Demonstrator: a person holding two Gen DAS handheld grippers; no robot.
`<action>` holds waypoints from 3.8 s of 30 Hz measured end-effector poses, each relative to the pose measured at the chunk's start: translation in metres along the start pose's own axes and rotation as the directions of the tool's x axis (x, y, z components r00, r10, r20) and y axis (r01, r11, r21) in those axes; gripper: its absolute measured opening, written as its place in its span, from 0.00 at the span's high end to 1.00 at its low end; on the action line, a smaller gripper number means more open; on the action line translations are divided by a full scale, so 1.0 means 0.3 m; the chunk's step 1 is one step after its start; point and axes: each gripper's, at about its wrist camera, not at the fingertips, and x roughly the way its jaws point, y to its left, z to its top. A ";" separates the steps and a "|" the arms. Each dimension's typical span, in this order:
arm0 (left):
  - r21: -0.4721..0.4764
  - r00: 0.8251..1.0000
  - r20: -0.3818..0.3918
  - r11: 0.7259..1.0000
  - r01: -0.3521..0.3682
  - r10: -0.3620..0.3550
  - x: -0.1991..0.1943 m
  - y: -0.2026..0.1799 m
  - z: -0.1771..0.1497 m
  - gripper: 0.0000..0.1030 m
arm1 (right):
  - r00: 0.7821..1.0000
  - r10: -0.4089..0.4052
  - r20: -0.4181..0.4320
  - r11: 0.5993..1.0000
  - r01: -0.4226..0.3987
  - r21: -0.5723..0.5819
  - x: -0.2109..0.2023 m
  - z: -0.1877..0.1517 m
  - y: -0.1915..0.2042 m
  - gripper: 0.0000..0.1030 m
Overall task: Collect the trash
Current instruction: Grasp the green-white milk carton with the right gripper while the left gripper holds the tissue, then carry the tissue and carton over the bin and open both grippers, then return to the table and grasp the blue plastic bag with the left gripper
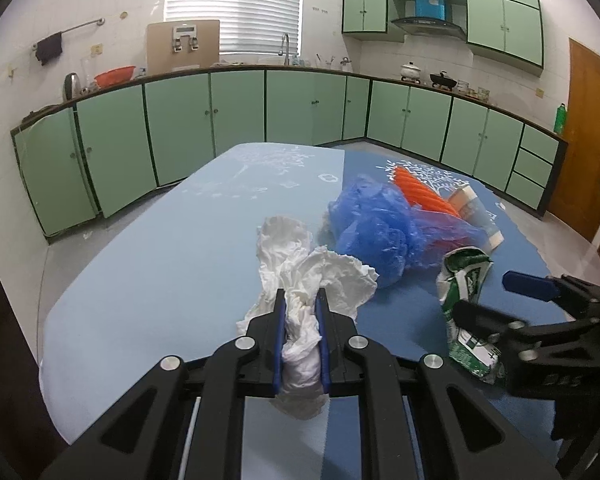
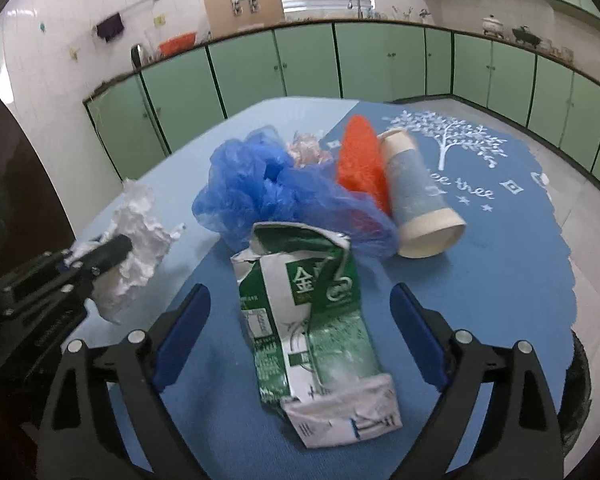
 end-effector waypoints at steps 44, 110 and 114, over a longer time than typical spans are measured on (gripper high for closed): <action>0.166 0.954 0.118 0.952 0.256 -0.277 -0.111 -0.419 0.171 0.87 | 0.964 -0.137 0.229 0.976 0.093 0.195 -0.492 -0.005 -0.373 0.33; 0.216 0.944 0.094 0.932 0.292 -0.317 -0.044 -0.615 0.210 0.32 | 0.881 -0.428 0.203 0.859 0.327 0.393 -0.543 -0.213 -0.731 0.09; 0.162 0.972 0.106 0.968 0.193 -0.211 -0.027 -0.446 0.206 0.32 | 0.899 -0.372 0.229 0.893 0.280 0.353 -0.468 -0.138 -0.621 0.09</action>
